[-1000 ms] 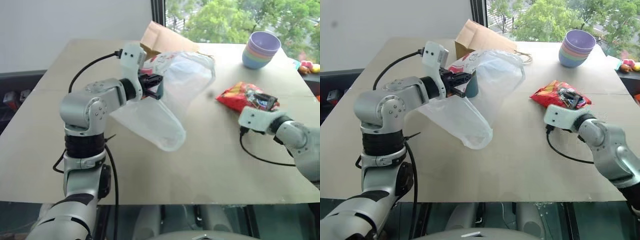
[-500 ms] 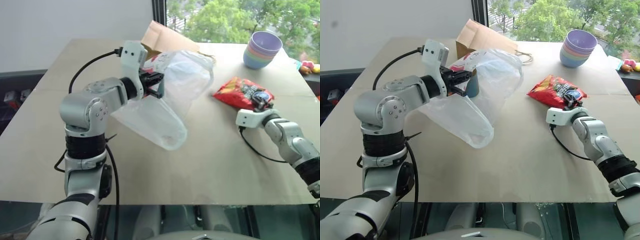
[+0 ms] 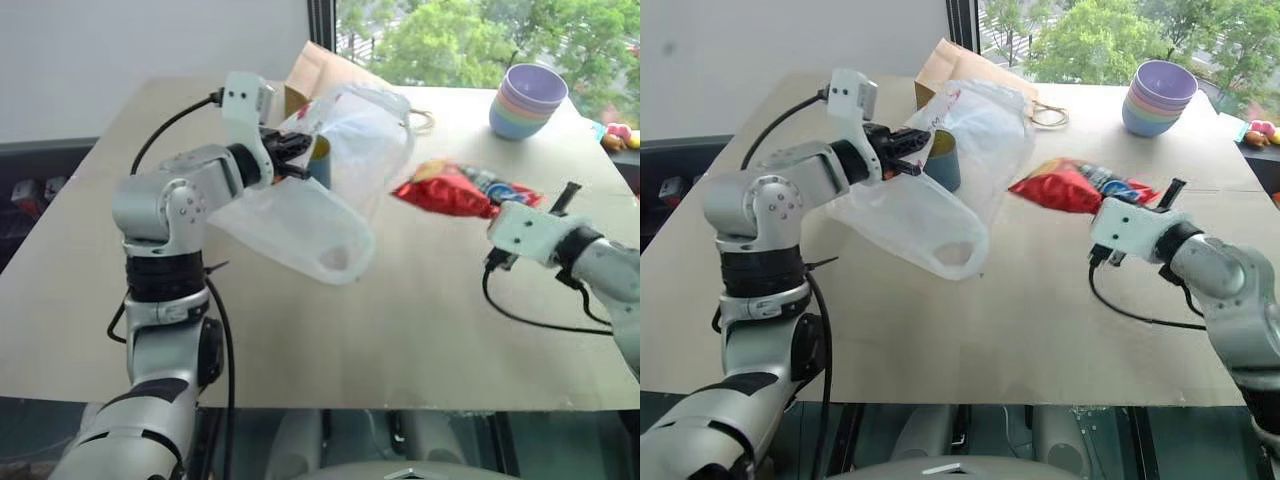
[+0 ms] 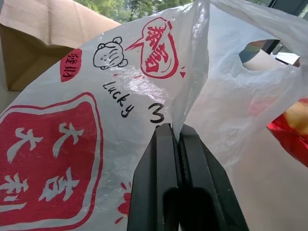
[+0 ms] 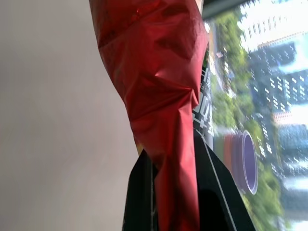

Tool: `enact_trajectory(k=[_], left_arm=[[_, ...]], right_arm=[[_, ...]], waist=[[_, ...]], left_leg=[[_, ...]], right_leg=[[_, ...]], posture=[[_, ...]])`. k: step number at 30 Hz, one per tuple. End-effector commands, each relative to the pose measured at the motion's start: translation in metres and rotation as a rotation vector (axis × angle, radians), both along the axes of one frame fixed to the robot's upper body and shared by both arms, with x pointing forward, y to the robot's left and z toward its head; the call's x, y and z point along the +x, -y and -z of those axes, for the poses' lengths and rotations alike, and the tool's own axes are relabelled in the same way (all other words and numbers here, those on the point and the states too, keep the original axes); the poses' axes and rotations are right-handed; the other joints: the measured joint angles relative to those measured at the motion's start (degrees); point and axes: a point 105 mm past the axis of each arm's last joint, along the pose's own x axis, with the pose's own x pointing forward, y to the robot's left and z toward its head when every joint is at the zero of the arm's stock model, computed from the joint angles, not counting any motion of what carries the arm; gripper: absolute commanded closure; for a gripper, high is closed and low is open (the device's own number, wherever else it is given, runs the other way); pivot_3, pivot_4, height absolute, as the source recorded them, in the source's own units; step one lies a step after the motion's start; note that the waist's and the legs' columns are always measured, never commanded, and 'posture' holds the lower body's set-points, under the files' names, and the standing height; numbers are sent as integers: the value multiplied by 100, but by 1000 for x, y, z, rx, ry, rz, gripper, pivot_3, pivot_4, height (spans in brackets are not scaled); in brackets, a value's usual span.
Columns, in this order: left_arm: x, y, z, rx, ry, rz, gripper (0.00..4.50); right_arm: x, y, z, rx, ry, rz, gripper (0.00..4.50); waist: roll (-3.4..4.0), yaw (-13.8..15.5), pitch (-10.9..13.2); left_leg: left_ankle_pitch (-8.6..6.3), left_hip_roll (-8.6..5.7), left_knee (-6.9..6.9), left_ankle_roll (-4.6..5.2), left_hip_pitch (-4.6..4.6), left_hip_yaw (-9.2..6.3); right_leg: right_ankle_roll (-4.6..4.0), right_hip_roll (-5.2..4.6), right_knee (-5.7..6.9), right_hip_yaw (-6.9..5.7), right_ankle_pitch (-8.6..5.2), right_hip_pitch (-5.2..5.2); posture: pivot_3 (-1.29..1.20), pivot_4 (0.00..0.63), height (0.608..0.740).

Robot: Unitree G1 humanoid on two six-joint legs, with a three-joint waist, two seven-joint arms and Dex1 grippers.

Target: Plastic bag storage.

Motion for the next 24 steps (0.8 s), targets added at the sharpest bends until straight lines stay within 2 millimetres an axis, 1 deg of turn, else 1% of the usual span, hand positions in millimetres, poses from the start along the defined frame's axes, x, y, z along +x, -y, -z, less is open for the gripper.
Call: enact_trajectory(k=[1,2,3,7,9,10,11,12,13,14,16,18,20,22,24], left_arm=[[-3,7,-17,8,59,54,4500],[-3,8,-17,13,54,65,4500],[-5,10,-17,20,53,82,4500],[-17,20,-20,42,55,185,4500],[-29,24,-24,46,56,258,4500],[-33,25,-25,50,57,281,4500],[-38,25,-26,43,50,313,4500],[-41,26,-26,37,45,331,4500],[-43,25,-27,37,46,336,4500],[-42,25,-29,24,44,331,4500],[-36,23,-33,13,56,289,4500],[-33,22,-35,10,62,266,4500],[-33,22,-35,11,61,262,4500],[-34,22,-32,19,60,260,4500],[-36,21,-30,31,58,261,4500]], right_arm=[[-25,-30,-16,56,-10,-129,4457],[-27,-37,-16,77,-18,-151,4457],[-25,-43,-17,98,-18,-154,4457],[0,-71,-14,119,16,-172,4457],[21,-78,-9,105,32,-150,4457],[28,-80,-7,92,40,-145,4457],[39,-85,-5,49,74,-141,4457],[47,-88,-4,16,99,-142,4457],[55,-97,-1,-31,132,-162,4457],[61,-114,2,-64,163,-209,4457],[63,-151,13,-126,195,-327,4457],[63,-180,20,-129,211,-413,4457],[61,-199,22,-119,231,-470,4457],[54,-224,29,-89,214,-549,4457],[47,-240,35,-93,207,-609,4457]], waist=[[0,-3,0],[-1,-9,0],[-1,-16,0],[0,-38,0],[0,-50,1],[0,-50,1],[0,-50,1],[1,-52,1],[1,-36,1],[0,-39,1],[1,-81,2],[1,-93,2],[1,-89,2],[1,-78,2],[1,-60,2]], left_leg=[[0,0,4,0,0,0],[0,0,8,0,2,1],[0,0,11,1,6,1],[0,4,26,0,7,3],[0,6,27,0,7,4],[0,6,28,0,5,4],[0,6,29,0,3,4],[0,6,29,0,1,3],[0,6,29,0,0,5],[0,5,28,0,-2,2],[0,6,27,0,-3,3],[0,9,23,-1,1,4],[1,11,17,-3,-1,2],[13,11,15,-24,-6,1],[13,9,13,-25,-9,-6]], right_leg=[[1,0,0,1,0,1],[1,0,0,-1,-1,5],[1,0,0,-1,-2,9],[2,3,4,-3,-3,11],[1,5,5,-1,-3,11],[1,5,5,-1,-2,9],[1,5,4,-1,-2,9],[0,5,5,-1,-2,7],[0,4,4,0,-2,6],[0,4,5,-3,-2,5],[0,4,5,-2,-2,2],[-1,9,6,2,-1,0],[-2,11,9,1,-1,-3],[-3,9,9,4,0,-9],[-2,6,5,3,1,-9]], posture=[[0,150,740],[0,150,740],[0,150,740],[0,150,740],[0,150,740],[0,150,740],[0,150,740],[0,150,740],[0,150,740],[0,150,740],[0,150,740],[0,150,740],[0,150,740],[0,150,740],[0,150,740]])
